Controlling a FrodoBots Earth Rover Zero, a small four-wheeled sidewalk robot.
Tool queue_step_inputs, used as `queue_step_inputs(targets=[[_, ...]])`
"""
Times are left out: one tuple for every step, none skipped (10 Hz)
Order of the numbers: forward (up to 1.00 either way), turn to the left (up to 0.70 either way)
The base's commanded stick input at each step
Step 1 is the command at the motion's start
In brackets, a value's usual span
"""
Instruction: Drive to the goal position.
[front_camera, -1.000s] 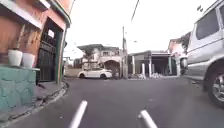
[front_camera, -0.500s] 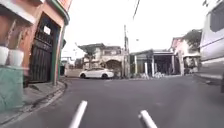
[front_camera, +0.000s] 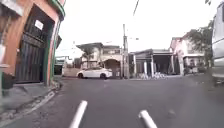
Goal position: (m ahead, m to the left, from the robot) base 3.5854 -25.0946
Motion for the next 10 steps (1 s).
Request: queue_step_inputs(targets=[[0.85,0.0],[0.85,-0.03],[0.85,-0.22],[0.85,-0.34],[0.85,-0.34],[0.85,-0.34],[0.85,-0.34],[0.85,-0.33],[0.85,-0.07],[0.85,0.0]])
